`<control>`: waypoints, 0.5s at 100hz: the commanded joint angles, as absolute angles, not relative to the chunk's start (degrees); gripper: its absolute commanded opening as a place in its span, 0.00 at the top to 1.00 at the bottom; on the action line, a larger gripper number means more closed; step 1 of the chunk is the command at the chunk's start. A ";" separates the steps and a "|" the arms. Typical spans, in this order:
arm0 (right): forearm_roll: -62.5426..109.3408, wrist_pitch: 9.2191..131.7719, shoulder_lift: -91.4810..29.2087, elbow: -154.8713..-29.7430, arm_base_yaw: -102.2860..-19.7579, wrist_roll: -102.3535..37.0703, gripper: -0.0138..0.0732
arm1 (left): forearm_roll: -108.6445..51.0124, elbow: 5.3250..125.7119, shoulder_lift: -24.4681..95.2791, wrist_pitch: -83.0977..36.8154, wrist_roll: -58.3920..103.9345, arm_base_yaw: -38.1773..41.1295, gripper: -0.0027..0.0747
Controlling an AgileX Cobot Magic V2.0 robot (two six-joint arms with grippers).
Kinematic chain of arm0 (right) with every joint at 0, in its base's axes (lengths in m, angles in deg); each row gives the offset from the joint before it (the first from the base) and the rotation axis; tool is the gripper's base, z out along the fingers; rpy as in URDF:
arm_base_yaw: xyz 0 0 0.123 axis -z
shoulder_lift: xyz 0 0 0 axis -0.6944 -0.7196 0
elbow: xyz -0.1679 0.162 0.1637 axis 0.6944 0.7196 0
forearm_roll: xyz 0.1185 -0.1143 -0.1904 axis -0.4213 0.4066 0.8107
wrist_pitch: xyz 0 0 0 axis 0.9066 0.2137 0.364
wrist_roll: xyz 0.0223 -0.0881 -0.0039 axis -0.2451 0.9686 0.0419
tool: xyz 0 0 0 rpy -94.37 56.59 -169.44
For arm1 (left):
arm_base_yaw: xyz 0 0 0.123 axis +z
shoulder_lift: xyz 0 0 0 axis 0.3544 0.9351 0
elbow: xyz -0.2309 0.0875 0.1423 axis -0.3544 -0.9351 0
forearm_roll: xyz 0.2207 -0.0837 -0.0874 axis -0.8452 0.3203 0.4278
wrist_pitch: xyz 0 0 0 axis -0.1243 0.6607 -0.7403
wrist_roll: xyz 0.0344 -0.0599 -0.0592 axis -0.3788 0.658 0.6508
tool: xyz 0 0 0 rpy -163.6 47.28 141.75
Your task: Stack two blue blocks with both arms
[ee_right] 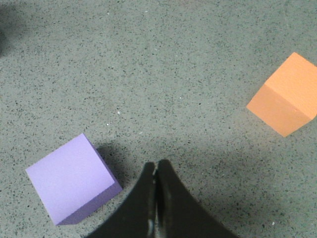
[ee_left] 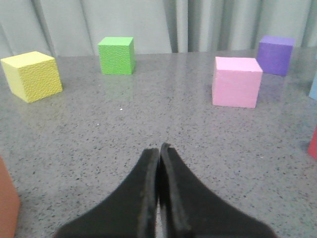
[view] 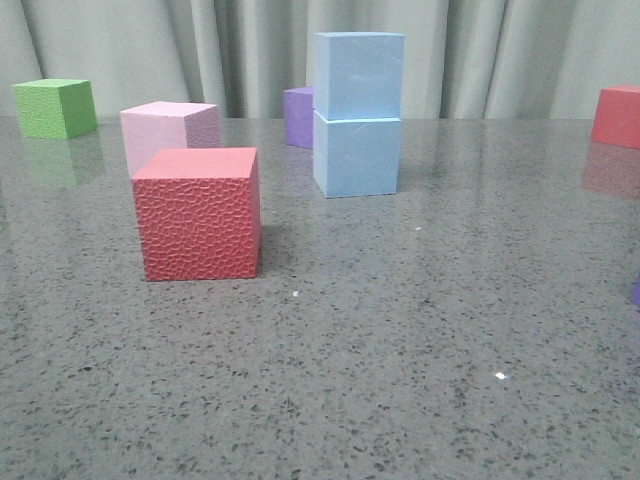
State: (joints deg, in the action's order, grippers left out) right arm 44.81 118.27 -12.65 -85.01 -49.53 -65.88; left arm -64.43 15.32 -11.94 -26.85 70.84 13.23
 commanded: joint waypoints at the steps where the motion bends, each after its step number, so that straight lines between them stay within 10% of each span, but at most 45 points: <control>1: 45.48 115.24 -12.64 -86.23 -49.30 -65.32 0.98 | -63.94 14.59 -13.65 -33.93 71.36 14.91 0.99; 50: 45.48 115.24 -12.64 -86.23 -49.30 -65.32 0.98 | -63.94 6.49 -24.20 -35.17 71.36 16.02 0.99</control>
